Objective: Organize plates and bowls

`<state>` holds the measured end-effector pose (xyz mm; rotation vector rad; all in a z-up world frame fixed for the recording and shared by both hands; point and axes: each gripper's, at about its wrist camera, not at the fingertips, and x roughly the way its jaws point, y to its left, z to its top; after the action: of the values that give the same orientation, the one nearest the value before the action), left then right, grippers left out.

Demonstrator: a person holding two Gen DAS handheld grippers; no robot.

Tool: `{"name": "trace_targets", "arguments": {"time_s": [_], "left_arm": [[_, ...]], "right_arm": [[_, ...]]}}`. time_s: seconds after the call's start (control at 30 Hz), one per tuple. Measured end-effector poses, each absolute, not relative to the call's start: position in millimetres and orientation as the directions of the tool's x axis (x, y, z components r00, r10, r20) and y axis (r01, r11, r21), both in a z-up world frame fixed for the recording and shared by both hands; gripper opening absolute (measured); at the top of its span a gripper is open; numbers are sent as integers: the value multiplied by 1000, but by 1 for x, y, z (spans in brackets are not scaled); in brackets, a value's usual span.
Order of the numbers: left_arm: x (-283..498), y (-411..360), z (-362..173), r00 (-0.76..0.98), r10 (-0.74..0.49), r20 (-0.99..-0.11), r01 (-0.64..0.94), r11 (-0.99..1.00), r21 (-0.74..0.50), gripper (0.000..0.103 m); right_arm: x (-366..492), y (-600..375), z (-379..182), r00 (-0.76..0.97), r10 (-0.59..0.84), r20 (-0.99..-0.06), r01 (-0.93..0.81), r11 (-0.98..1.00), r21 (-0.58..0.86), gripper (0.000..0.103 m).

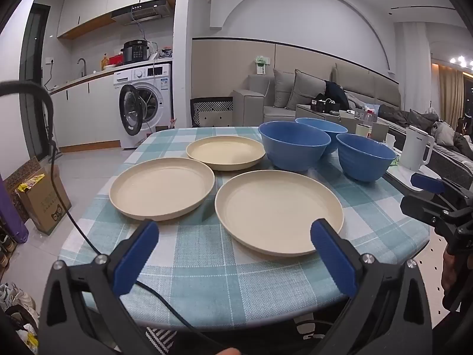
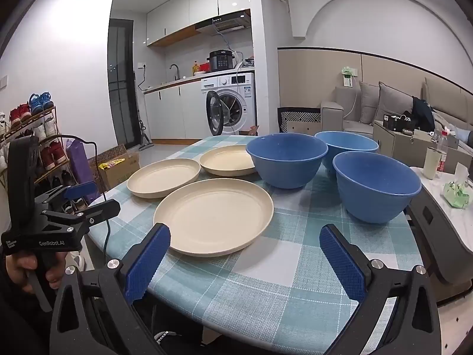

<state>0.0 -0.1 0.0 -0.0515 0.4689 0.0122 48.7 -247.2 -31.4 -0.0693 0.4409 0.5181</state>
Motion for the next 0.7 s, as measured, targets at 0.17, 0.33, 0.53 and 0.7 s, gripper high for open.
{"name": "trace_targets", "arguments": {"time_s": [0.17, 0.33, 0.53, 0.7], "left_arm": [[2, 2, -1, 891, -11, -454, -18, 998, -61, 103], [2, 1, 1, 893, -3, -451, -20, 999, -47, 103], [-4, -2, 2, 893, -6, -449, -17, 999, -47, 103], [1, -2, -2, 892, -9, -453, -13, 999, -47, 103]], "right_arm": [[49, -248, -31, 779, 463, -423, -489, 871, 51, 103], [49, -247, -29, 778, 466, -421, -490, 870, 59, 103], [50, -256, -32, 785, 455, -420, -471, 879, 72, 103], [52, -257, -31, 785, 451, -424, -464, 882, 81, 103]]}}
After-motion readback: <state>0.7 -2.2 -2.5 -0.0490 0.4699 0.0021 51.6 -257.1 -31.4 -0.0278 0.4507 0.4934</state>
